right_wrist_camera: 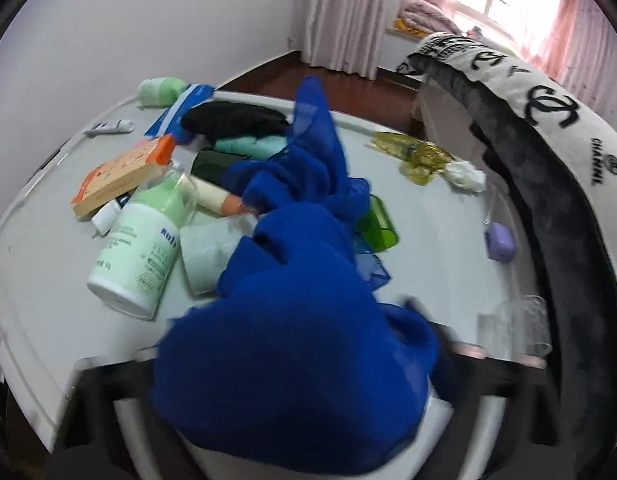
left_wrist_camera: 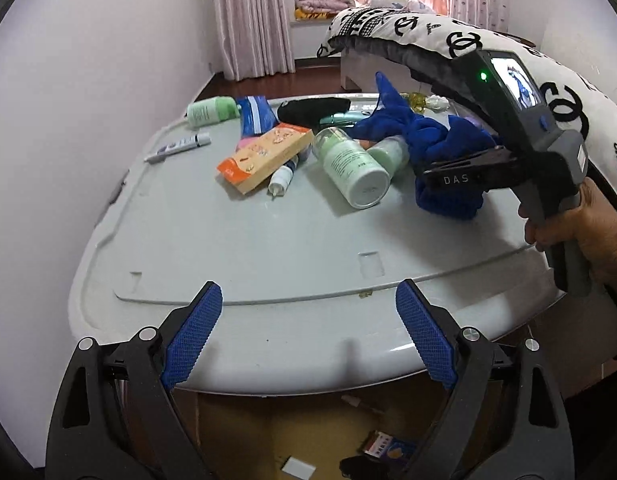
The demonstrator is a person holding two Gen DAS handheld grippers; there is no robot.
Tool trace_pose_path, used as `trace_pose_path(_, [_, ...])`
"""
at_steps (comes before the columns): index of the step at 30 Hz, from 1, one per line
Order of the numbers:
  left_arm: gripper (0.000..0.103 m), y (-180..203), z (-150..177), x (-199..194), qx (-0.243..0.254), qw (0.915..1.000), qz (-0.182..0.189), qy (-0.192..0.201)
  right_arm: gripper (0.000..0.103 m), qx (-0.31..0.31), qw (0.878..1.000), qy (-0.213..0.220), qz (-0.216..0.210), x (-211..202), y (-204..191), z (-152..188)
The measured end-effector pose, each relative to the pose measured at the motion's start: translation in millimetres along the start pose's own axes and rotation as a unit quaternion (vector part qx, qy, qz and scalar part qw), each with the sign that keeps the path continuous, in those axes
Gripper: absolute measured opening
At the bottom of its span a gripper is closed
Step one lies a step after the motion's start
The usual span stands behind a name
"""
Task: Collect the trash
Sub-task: 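Grasp the blue cloth with the right tool while the left tool grasps the green-white jar, then carry the cloth and jar over the cardboard box and open both tools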
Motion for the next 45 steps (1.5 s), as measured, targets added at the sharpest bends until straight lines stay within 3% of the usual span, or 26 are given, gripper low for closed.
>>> trace_pose_path(2, [0.086, -0.5, 1.3, 3.5, -0.008, 0.9999, 0.006, -0.006, 0.042, 0.003, 1.0, -0.02, -0.002, 4.2, -2.9, 4.9])
trace_pose_path(6, [0.086, 0.8, 3.4, 11.1, -0.024, 0.9994, 0.014, -0.02, 0.039, 0.007, 1.0, -0.015, -0.016, -12.7, -6.7, 5.3])
trace_pose_path(12, [0.086, 0.4, -5.2, 11.0, -0.046, 0.9985, 0.025, -0.015, 0.039, 0.039, 0.997, 0.039, -0.048, -84.2, -4.2, -4.3])
trace_pose_path(19, [0.086, 2.6, -33.1, 14.3, -0.083, 0.9958, 0.039, 0.005, 0.039, 0.091, 0.986, 0.118, -0.073, -161.8, 10.5, -10.0])
trace_pose_path(23, [0.086, 14.6, -55.0, 33.6, -0.084, 0.9956, 0.035, 0.022, 0.04, 0.091, 0.985, 0.133, -0.067, -169.8, 18.3, -13.3])
trace_pose_path(32, [0.086, 26.3, -68.1, 113.7, -0.113, 0.9925, 0.029, -0.035, 0.04, 0.102, 0.985, 0.13, -0.055, -159.4, 42.7, -10.6])
trace_pose_path(35, [0.066, 23.5, -70.4, 128.4, -0.128, 0.9905, 0.032, -0.038, 0.04, 0.105, 0.985, 0.131, -0.052, -158.9, 47.8, -10.5])
trace_pose_path(36, [0.05, 25.1, -71.0, 130.3, -0.129, 0.9901, 0.042, -0.036, 0.04, 0.105, 0.984, 0.13, -0.052, -158.3, 48.5, -10.6])
trace_pose_path(45, [0.047, 18.0, -67.0, 104.7, -0.073, 0.9972, 0.015, 0.006, 0.04, 0.095, 0.985, 0.133, -0.052, -157.6, 44.0, -13.9])
Point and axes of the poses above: each gripper's, at about its wrist camera, not at the fingertips, and x roughly the way its jaws point, y to its right, z to its underside, the point moved 9 cm from there along x, roughly the way its jaws point, and after that the axes turned 3 degrees about z, right-handed, at the moved point
